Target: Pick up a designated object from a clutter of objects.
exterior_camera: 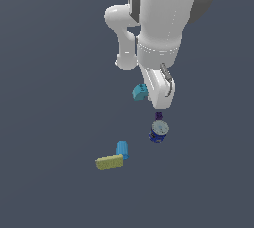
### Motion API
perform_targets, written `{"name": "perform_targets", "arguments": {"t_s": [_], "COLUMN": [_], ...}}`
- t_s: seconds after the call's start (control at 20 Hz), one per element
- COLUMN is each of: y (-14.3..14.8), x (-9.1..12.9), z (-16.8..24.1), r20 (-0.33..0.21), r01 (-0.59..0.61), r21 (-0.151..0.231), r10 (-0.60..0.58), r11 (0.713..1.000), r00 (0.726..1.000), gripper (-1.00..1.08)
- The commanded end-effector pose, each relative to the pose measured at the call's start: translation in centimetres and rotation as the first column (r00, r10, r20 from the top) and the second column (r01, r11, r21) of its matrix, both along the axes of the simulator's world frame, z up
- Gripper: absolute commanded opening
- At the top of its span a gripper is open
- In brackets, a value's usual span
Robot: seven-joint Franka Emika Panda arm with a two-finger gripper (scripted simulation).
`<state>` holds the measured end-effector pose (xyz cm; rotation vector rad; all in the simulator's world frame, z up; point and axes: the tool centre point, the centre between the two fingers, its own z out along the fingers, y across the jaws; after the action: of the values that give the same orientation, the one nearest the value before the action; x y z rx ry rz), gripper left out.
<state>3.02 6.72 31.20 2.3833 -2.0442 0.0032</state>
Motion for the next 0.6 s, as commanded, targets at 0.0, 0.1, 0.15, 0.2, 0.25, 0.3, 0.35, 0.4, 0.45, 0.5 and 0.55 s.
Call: {"name": "perform_targets", "arguments": {"t_s": [0.0,0.1,0.15,0.2,0.25,0.3,0.35,0.4,0.45,0.5,0.55], "y": [1.7,3.0,3.5,4.1,4.5,5.0,5.4,5.8,6.1,6.4,6.6], "x": [-0.2,-0.3,-0.4,-0.4,-0.4,-0.5,-0.5,-0.5,-0.5,-0.5,-0.5], "z": [2.5,4.2,5.0,5.7,6.4,7.0,7.5,8.0,8.5,8.9,9.2], "r20": [0.0,0.0,0.0,0.0,0.0,0.0,0.0,0.0,0.0,0.0,0.0], "r01": [0.0,0.0,0.0,0.0,0.0,0.0,-0.001,-0.001,-0.001,-0.001,-0.001], "r21": [0.0,0.0,0.0,0.0,0.0,0.001,0.001,0.001,0.002,0.002,0.002], "r10": [0.0,0.0,0.0,0.0,0.0,0.0,0.001,0.001,0.001,0.001,0.001], "r11": [1.0,1.0,1.0,1.0,1.0,1.0,1.0,1.0,1.0,1.0,1.0], "r00": [1.0,1.0,1.0,1.0,1.0,1.0,1.0,1.0,1.0,1.0,1.0], "gripper": [-1.0,-1.0,-1.0,-1.0,-1.0,-1.0,-1.0,-1.0,-1.0,-1.0,-1.0]}}
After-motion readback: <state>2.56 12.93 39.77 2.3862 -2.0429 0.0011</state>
